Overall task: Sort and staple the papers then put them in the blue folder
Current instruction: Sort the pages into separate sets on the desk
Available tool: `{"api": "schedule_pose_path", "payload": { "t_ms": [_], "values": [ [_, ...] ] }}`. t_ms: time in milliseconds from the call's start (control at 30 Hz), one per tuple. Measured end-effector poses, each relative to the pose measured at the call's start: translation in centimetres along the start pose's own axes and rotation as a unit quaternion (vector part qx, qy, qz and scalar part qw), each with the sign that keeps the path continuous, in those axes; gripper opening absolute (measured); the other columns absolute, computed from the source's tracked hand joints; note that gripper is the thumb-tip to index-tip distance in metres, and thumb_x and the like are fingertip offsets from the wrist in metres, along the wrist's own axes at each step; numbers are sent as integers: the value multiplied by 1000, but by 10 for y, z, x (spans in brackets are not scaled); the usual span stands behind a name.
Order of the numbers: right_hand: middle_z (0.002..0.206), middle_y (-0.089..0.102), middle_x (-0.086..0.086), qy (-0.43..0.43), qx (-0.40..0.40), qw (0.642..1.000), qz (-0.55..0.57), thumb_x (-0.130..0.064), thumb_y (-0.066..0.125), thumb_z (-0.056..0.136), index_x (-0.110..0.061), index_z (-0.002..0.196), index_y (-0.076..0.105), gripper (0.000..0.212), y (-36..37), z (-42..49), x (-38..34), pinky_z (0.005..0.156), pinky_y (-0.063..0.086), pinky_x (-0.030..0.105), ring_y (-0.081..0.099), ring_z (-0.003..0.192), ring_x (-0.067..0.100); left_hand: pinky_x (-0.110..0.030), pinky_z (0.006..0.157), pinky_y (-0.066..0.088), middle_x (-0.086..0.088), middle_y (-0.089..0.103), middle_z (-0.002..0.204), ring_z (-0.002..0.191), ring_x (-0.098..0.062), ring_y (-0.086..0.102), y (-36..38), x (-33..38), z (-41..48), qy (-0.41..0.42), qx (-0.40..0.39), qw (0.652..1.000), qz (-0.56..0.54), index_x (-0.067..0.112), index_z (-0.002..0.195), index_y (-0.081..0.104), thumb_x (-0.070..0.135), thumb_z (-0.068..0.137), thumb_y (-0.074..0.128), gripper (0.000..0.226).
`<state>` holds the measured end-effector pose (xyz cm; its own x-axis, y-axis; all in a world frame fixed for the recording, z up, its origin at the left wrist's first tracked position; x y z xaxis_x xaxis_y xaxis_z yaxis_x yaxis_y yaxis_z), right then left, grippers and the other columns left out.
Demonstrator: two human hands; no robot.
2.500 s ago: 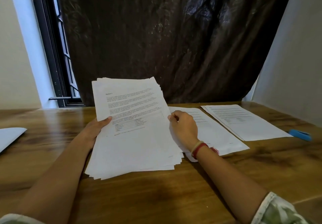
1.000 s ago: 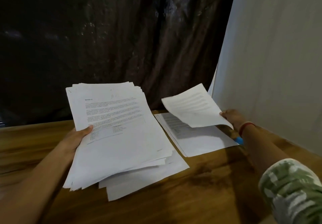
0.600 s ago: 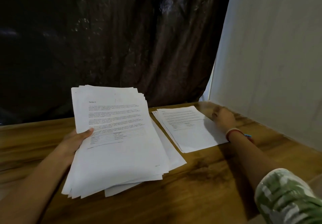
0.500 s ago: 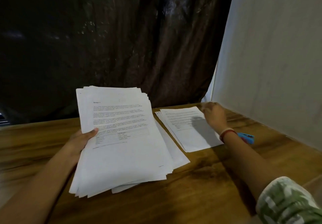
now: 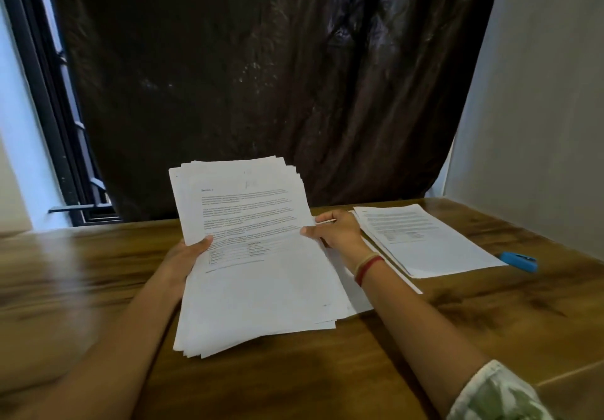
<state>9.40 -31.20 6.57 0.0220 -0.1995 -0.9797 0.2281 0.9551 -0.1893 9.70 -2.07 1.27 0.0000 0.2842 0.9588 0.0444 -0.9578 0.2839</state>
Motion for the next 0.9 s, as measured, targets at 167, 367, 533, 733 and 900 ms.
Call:
{"api": "schedule_pose_path", "payload": {
  "t_ms": [167,367,533,733,900],
  "values": [
    [107,67,8,70,-48,995,59,-11,83,75,-13,100,60,34,67,-18,-1,65,50,22,64,89,22,-45,79,56,-11,68,111,96,-31,68,-61,21,-14,10,24,1000,-4,13,121,58,5,96,51,27],
    [108,65,12,55,-67,996,6,-11,68,89,-13,84,59,10,131,-34,-8,87,53,33,62,99,28,-37,77,51,-4,72,96,74,-18,72,-138,35,-26,23,74,997,7,8,122,58,10,97,51,26],
    [111,58,0,-42,38,998,-27,-11,62,92,-19,119,56,30,123,-31,-16,84,45,26,56,100,20,-34,63,57,-9,66,107,71,-17,69,-154,41,-24,19,80,996,23,3,131,52,9,97,51,34],
    [98,62,-1,-159,69,948,-266,-14,55,96,-24,103,58,12,105,-32,2,72,48,19,61,88,16,-30,80,48,-18,49,135,81,-22,65,-202,64,-32,61,162,985,1,-3,141,39,14,102,43,43],
    [125,62,8,-184,35,890,-416,-22,54,97,-17,130,52,33,118,-30,1,97,47,28,61,109,24,-42,97,46,-10,57,135,109,-24,62,-303,45,-15,86,171,976,-100,18,135,54,56,68,78,81]
  ]
}}
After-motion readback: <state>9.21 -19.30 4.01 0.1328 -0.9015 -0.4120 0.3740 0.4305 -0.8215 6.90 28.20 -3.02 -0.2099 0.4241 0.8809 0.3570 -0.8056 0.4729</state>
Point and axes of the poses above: each hand's wrist, its own z-axis towards the middle knuckle, its own y-axis out of the palm, x = y × z, the point moved 7 cm from there along z, towards the middle knuckle
